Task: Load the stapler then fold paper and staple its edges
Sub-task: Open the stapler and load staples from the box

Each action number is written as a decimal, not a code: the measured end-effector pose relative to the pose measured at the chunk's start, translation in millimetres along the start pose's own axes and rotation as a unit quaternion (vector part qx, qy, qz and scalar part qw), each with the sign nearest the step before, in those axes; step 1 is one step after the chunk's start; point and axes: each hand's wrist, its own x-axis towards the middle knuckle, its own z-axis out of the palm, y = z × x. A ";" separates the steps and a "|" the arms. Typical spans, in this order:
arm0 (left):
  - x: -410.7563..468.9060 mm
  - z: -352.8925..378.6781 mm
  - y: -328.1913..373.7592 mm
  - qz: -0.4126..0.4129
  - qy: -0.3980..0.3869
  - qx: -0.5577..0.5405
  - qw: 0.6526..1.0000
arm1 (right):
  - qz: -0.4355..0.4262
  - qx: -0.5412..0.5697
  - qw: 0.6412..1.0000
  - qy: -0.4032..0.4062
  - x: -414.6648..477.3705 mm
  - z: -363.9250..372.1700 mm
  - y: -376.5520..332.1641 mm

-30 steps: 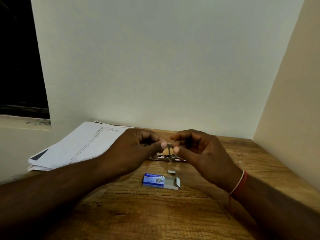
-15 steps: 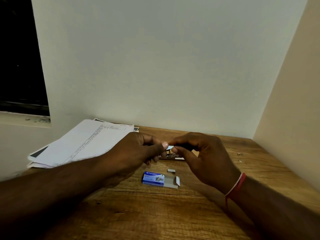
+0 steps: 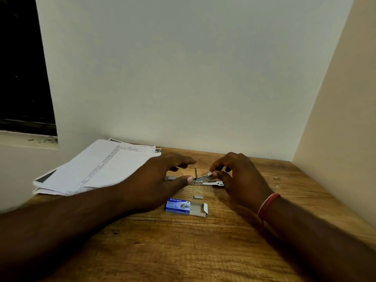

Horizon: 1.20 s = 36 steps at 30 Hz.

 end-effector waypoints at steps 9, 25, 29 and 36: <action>-4.5 1.9 9.5 0.013 -0.065 0.043 0.997 | 0.003 -0.025 1.000 -0.013 -5.2 7.0 -1.6; -5.5 1.8 11.5 0.016 -0.143 0.058 0.988 | 0.023 -0.044 0.999 -0.017 -1.2 6.8 -12.4; -5.4 2.0 11.9 0.020 -0.141 0.075 0.987 | 0.018 -0.058 0.998 -0.022 -1.1 4.5 -14.1; -5.3 1.6 12.2 0.019 -0.147 0.080 0.986 | 0.000 -0.072 0.996 -0.045 -0.8 2.0 -11.1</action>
